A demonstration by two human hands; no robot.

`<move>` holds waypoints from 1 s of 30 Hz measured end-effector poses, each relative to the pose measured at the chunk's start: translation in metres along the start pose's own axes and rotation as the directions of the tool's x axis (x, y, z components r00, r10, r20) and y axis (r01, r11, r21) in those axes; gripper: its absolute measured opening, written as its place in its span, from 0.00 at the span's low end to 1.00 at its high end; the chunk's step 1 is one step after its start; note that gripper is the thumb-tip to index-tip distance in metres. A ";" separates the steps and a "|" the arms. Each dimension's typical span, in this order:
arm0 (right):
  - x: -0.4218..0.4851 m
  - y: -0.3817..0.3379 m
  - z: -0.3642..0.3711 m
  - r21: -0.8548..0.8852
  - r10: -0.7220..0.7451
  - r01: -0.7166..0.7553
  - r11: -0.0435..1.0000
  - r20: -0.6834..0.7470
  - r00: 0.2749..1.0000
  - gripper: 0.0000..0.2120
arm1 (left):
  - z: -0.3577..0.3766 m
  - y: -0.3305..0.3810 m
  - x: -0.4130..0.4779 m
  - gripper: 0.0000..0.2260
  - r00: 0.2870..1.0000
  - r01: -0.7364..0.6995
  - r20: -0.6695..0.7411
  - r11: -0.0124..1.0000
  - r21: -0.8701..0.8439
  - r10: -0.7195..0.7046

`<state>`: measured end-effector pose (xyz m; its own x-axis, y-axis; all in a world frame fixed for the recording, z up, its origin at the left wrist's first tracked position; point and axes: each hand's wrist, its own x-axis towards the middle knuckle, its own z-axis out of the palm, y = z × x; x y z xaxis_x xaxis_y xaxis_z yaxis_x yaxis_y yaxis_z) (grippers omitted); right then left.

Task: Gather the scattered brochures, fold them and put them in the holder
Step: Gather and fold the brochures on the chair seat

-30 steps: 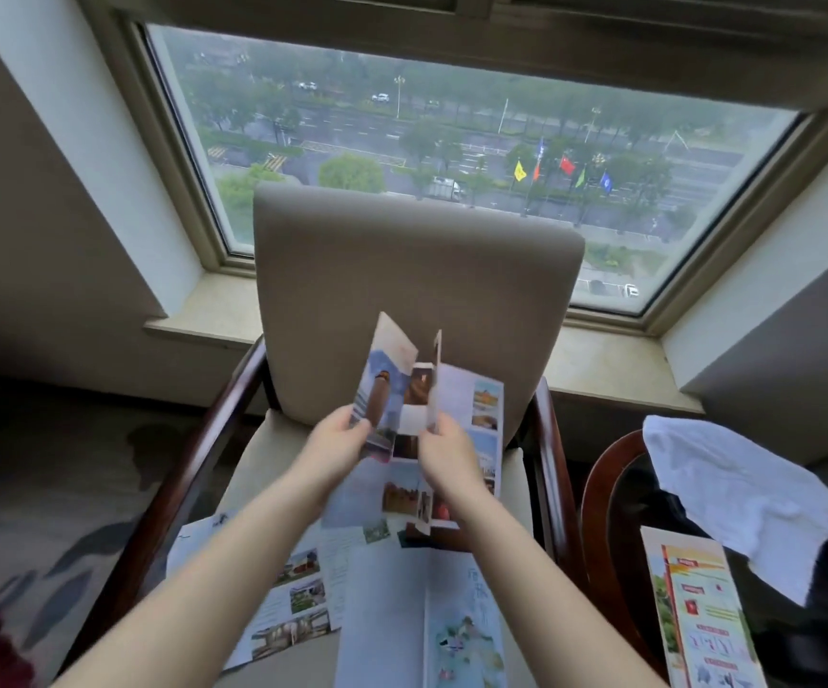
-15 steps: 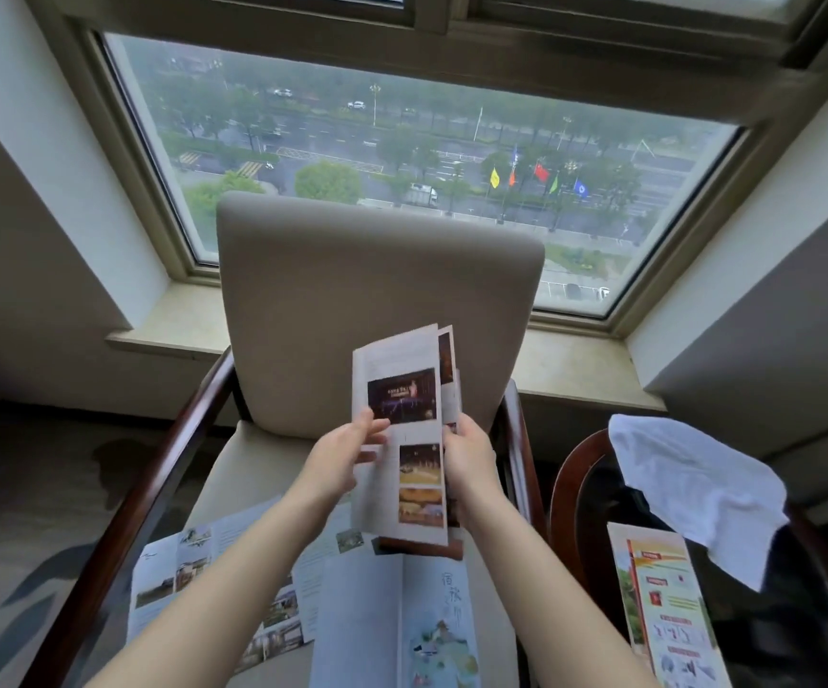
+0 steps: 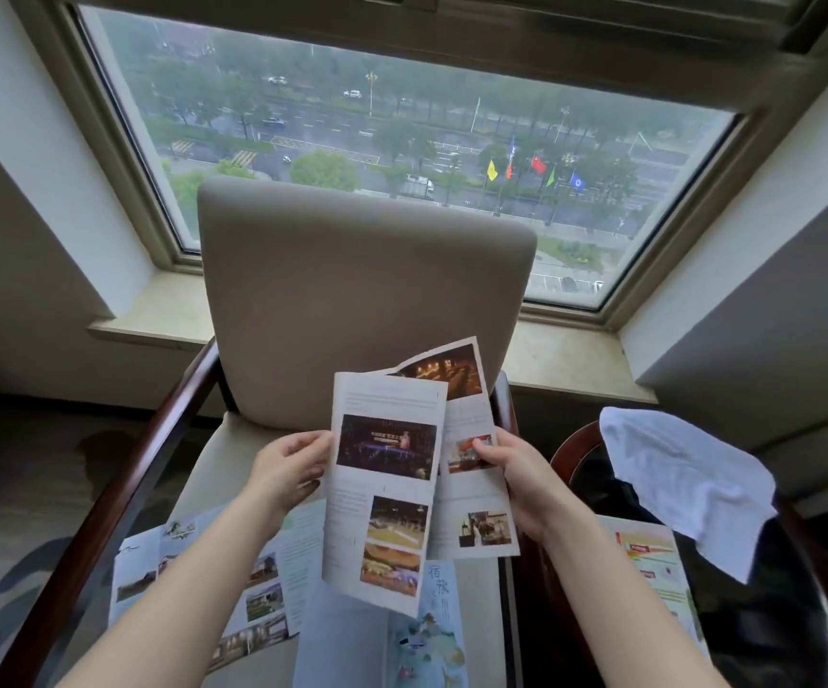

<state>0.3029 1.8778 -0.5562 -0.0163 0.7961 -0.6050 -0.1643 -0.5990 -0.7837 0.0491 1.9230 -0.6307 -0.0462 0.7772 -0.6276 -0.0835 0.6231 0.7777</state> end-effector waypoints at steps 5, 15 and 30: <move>0.001 0.000 -0.014 0.003 -0.012 0.012 1.000 -0.053 0.999 0.11 | 0.012 -0.010 -0.017 0.32 0.995 0.052 0.088 0.998 0.032 -0.055; -0.001 -0.008 -0.048 -0.216 -0.130 0.100 0.971 -0.131 0.983 0.08 | 0.010 -0.028 -0.009 0.10 0.990 -0.105 -0.086 0.994 0.032 0.107; 0.030 0.048 -0.076 0.057 -0.115 0.127 0.990 -0.175 0.978 0.26 | -0.051 0.037 -0.018 0.18 0.939 -0.032 0.339 0.994 -0.104 0.066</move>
<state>0.3694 1.8668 -0.6224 0.1752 0.8324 -0.5258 -0.2213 -0.4871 -0.8448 -0.0041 1.9278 -0.5929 0.2882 0.8005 -0.5255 -0.1853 0.5850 0.7896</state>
